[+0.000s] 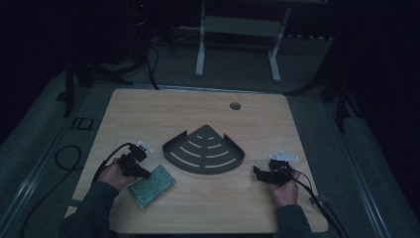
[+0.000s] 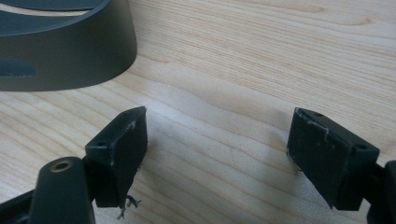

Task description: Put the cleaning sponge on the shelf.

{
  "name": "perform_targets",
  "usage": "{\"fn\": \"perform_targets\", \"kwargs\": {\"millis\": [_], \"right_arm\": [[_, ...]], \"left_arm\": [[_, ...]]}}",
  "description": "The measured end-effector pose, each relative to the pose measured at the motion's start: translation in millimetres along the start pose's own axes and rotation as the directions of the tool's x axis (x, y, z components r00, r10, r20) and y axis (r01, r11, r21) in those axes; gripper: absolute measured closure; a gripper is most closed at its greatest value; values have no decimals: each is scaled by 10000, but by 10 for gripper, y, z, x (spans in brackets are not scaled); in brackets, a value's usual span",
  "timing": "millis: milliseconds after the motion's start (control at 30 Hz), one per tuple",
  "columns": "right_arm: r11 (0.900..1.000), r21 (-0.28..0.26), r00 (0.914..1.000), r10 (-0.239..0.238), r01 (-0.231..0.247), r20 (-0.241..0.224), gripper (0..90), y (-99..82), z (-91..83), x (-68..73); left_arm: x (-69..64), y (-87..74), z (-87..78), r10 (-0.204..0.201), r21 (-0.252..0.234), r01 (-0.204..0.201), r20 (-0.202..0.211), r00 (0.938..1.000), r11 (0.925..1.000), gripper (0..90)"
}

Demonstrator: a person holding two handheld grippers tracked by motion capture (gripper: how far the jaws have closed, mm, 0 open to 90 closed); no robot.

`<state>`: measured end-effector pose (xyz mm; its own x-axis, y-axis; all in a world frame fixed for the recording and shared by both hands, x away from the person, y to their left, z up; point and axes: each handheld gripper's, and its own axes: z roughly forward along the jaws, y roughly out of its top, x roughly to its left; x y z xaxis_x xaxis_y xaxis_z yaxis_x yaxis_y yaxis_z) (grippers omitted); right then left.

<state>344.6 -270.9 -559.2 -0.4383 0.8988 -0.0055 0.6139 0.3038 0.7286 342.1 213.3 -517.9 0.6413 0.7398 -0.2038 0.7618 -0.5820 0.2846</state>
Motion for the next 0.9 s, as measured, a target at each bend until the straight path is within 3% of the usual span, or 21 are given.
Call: {"fn": "perform_targets", "kwargs": {"millis": [300, 467, 900], "right_arm": [[10000, 0, 10000, 0, 0, -1, 198, 0, 0, 0], [10000, 0, 10000, 0, 0, -1, 198, 0, 0, 0], [10000, -1, 10000, 0, 0, 0, 198, 0, 0, 0]], "left_arm": [[-6, 4, -55, -68, 57, 66, 337, 9994, 10000, 900], [-7, 17, -93, 8, 148, -12, 261, 9997, 9999, 900], [-12, 70, -300, 40, -174, -39, 52, 10000, 9998, 900]]}}
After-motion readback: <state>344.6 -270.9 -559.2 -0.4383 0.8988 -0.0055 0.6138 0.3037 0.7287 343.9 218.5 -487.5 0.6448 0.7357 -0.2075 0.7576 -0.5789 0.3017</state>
